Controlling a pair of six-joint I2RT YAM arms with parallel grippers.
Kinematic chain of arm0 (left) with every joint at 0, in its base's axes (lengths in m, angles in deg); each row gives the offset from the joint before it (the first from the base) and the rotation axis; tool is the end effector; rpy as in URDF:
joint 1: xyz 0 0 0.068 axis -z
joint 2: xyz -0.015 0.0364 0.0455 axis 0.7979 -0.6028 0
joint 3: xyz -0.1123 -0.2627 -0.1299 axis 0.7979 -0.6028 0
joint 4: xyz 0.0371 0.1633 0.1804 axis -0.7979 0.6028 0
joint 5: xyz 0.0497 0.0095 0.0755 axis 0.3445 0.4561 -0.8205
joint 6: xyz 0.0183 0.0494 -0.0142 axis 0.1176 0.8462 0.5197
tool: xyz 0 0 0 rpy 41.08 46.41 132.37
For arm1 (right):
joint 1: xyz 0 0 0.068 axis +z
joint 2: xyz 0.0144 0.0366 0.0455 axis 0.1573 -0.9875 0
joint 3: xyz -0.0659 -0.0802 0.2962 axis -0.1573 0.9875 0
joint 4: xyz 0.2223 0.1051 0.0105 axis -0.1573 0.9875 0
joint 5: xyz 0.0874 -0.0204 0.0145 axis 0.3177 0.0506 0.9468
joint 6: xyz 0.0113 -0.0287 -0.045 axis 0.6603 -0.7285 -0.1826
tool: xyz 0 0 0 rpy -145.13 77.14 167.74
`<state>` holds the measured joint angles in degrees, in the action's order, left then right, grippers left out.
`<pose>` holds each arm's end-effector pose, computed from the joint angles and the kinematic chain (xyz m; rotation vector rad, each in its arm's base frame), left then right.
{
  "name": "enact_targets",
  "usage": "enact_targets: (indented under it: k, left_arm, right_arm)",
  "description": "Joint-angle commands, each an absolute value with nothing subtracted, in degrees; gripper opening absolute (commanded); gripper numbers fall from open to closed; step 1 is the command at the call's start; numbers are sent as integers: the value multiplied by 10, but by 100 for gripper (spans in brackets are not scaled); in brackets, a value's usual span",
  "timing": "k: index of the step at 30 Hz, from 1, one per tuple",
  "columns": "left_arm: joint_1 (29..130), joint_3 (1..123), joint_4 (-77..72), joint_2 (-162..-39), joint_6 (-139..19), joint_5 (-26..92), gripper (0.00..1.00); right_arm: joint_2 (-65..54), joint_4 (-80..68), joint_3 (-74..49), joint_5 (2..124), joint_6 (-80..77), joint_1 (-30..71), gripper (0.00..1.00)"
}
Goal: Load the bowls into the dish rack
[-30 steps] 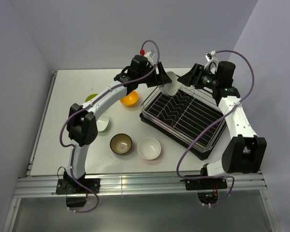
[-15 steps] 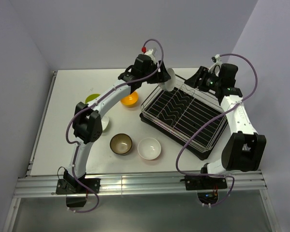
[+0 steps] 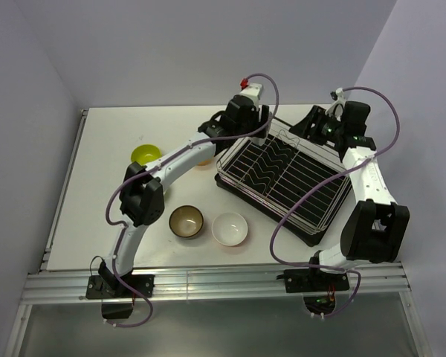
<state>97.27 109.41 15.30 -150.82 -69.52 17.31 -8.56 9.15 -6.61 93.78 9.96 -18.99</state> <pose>0.3858 -0.3705 0.3554 0.3147 1.9775 -0.6265 0.3118 -0.0316 0.3693 0.0956 2.0579 0.7845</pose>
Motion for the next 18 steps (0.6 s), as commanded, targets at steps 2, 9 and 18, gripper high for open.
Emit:
enact_targets:
  k: [2,9,18]
  left_arm:
    - [994,1133,85,-1520,-610,105,0]
    - [1021,1122,46,-1540,-542,60,0]
    - [1037,1117,10,-1561,-464,29,0]
  right_arm:
    - [-93,96,-60,929,88,-205,62]
    - [-100,120,-51,902,79,-212,55]
    - [-120,157,-54,844,64,-214,24]
